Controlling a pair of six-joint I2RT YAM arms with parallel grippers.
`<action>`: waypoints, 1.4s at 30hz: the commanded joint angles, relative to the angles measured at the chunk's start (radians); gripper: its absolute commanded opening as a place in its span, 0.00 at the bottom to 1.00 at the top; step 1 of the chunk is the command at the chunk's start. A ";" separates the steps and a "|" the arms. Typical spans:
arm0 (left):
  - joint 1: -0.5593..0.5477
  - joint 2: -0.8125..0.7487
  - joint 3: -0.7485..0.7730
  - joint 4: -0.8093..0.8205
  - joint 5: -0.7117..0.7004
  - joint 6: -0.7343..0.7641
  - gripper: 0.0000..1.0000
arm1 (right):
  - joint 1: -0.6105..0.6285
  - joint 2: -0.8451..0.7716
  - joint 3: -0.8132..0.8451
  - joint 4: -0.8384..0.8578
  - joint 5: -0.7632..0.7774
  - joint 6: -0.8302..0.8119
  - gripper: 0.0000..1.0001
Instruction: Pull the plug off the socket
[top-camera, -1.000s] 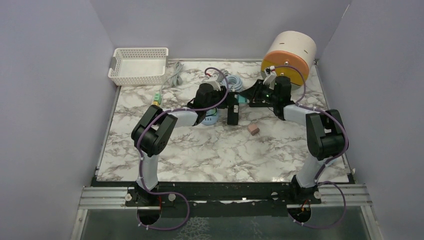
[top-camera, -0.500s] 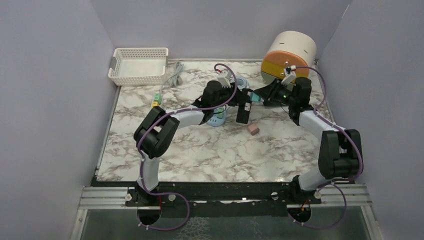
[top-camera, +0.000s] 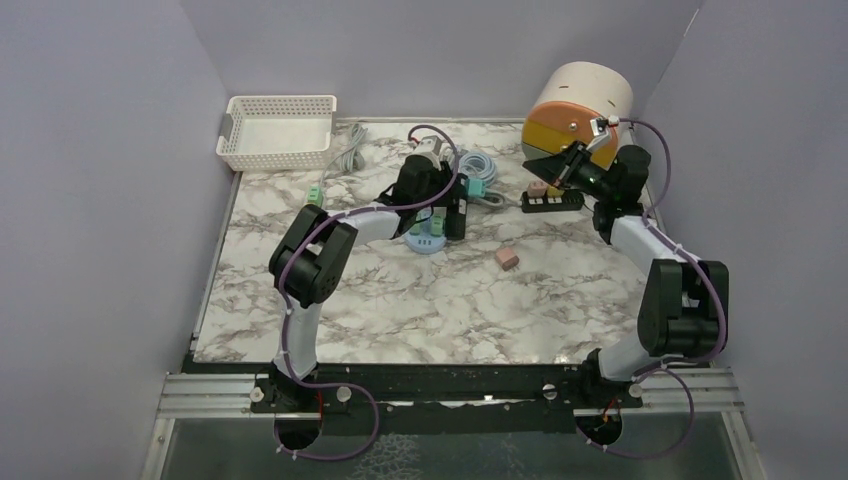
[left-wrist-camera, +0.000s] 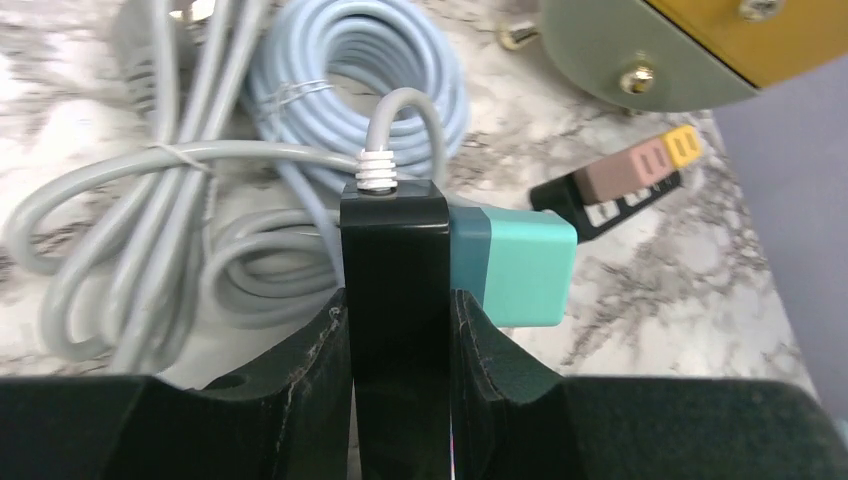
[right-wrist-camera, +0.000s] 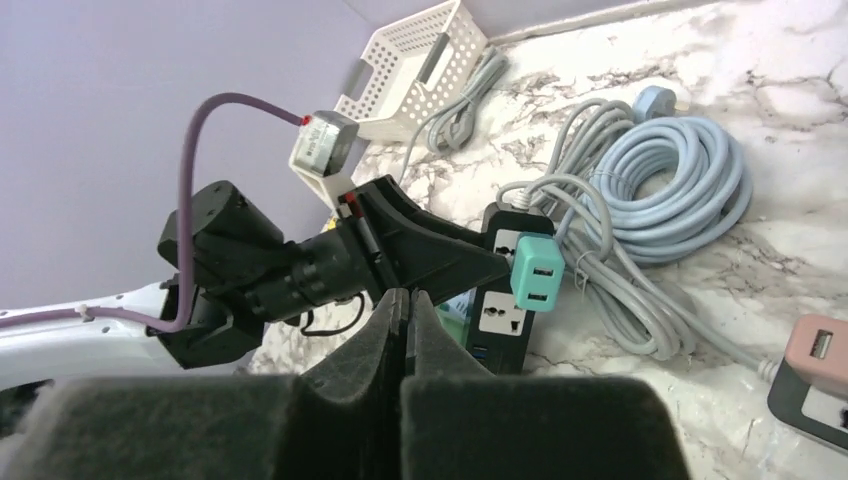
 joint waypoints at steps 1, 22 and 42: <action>0.034 0.024 0.020 -0.084 -0.128 0.027 0.00 | 0.037 -0.067 0.092 -0.235 0.097 -0.238 0.01; 0.029 0.007 -0.010 0.064 0.024 -0.053 0.00 | 0.215 0.351 0.249 -0.259 0.200 -0.274 0.78; 0.068 0.070 -0.023 0.086 -0.065 -0.024 0.00 | 0.140 0.388 0.181 0.037 -0.045 -0.024 0.01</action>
